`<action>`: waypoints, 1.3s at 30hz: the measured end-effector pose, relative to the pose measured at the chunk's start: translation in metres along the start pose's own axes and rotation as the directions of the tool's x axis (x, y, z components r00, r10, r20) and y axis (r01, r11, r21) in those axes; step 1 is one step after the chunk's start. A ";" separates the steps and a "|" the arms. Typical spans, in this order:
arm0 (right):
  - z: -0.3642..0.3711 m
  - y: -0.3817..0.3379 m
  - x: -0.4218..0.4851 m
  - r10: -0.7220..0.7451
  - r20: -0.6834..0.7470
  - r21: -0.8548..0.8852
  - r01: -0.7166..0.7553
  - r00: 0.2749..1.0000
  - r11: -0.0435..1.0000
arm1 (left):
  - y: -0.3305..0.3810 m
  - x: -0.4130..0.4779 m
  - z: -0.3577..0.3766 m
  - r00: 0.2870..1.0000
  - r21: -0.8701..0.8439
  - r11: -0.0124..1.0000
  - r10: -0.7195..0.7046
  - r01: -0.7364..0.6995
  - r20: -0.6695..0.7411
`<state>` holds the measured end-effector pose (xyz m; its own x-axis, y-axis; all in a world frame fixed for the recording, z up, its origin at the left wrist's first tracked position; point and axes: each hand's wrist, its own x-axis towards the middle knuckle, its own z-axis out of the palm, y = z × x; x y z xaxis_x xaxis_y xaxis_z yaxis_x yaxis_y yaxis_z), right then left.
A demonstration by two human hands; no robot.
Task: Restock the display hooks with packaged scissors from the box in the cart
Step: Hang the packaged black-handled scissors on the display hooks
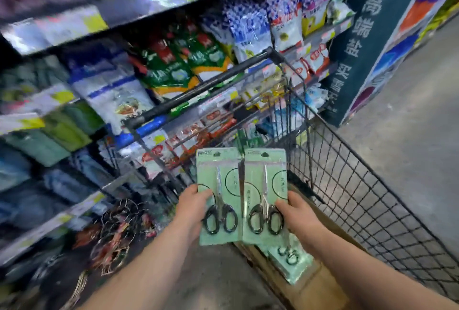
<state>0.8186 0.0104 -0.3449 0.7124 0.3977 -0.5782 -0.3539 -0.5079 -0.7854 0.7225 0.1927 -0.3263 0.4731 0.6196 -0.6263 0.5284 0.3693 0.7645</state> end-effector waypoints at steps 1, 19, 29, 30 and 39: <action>0.014 -0.009 -0.008 -0.022 0.020 -0.021 0.023 1.000 1.000 | -0.001 -0.006 -0.019 1.000 -0.031 0.999 0.009 -0.009 -0.017; 0.401 -0.033 -0.214 -0.316 0.577 -0.190 0.500 0.753 0.845 | -0.157 -0.220 -0.439 0.782 -0.346 0.896 0.002 -0.278 -0.624; 0.518 -0.058 -0.274 -0.318 0.721 -0.238 0.652 0.615 0.720 | -0.206 -0.251 -0.538 0.669 -0.435 0.830 -0.105 -0.349 -0.736; 0.530 -0.064 -0.274 -0.319 0.724 -0.245 0.661 0.611 0.710 | -0.208 -0.249 -0.547 0.654 -0.435 0.826 -0.111 -0.359 -0.749; 0.658 -0.117 -0.252 -0.312 0.744 -0.257 0.684 0.591 0.683 | -0.188 -0.226 -0.628 0.554 -0.419 0.825 -0.160 -0.380 -0.817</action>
<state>0.2817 0.4725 -0.2534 0.0805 0.9619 -0.2613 0.4007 -0.2713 -0.8751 0.0732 0.4183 -0.2329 -0.3985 0.8500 -0.3444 -0.0392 0.3594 0.9324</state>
